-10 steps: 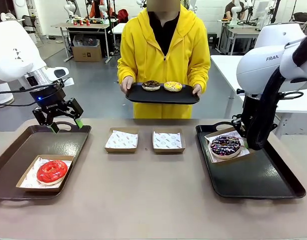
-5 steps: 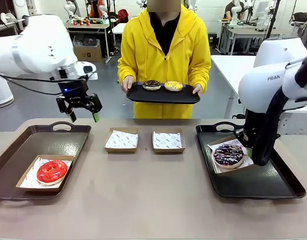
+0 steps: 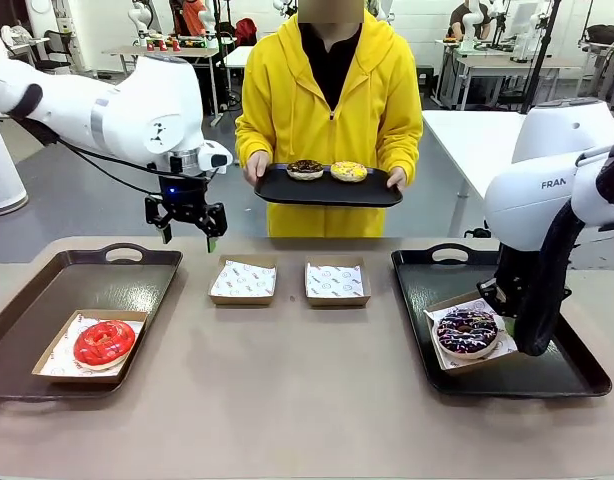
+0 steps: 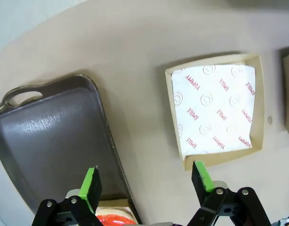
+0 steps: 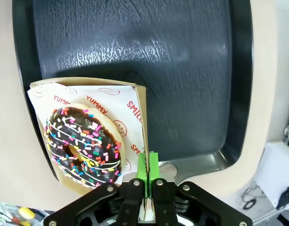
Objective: Individually package the donuts and arrange them on the tray.
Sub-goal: Place the picked Paper togo box on the Handle tray while simultaneously picking up another Paper togo box from the table with the other hand.
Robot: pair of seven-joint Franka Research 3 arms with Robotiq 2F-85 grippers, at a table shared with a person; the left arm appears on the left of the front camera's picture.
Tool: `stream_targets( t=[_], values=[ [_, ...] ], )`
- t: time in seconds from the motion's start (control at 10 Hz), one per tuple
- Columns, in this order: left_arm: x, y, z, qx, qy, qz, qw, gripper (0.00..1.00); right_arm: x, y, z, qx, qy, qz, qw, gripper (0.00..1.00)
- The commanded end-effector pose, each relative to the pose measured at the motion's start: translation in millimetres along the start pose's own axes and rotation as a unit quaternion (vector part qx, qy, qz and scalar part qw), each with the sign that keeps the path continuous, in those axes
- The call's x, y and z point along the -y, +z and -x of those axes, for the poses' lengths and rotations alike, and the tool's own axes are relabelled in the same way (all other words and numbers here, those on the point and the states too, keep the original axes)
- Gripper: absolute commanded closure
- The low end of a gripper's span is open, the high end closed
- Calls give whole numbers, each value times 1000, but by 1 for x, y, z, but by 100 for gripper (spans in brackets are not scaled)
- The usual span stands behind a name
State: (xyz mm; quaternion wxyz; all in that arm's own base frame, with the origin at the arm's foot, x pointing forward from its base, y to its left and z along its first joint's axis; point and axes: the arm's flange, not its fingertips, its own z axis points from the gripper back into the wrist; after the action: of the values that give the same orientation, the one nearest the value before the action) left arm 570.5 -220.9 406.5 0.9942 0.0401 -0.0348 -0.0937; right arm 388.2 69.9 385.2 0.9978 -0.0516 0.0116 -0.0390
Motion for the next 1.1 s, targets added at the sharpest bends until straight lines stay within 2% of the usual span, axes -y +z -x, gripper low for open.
stream_targets(
  t=[0.0, 0.7, 1.0],
  values=[
    [3, -4, -2, 21, 34, 6, 999, 0, 4, -9, -2, 10, 10, -13, 1000, 98],
    [2, -23, 10, 17, 26, 30, 999, 0, -5, -23, -14, -8, -9, -35, 999, 98],
    [3, -35, 16, 36, 33, 49, 998, 0, -5, -23, -14, -8, -10, -36, 999, 98]
  ],
)
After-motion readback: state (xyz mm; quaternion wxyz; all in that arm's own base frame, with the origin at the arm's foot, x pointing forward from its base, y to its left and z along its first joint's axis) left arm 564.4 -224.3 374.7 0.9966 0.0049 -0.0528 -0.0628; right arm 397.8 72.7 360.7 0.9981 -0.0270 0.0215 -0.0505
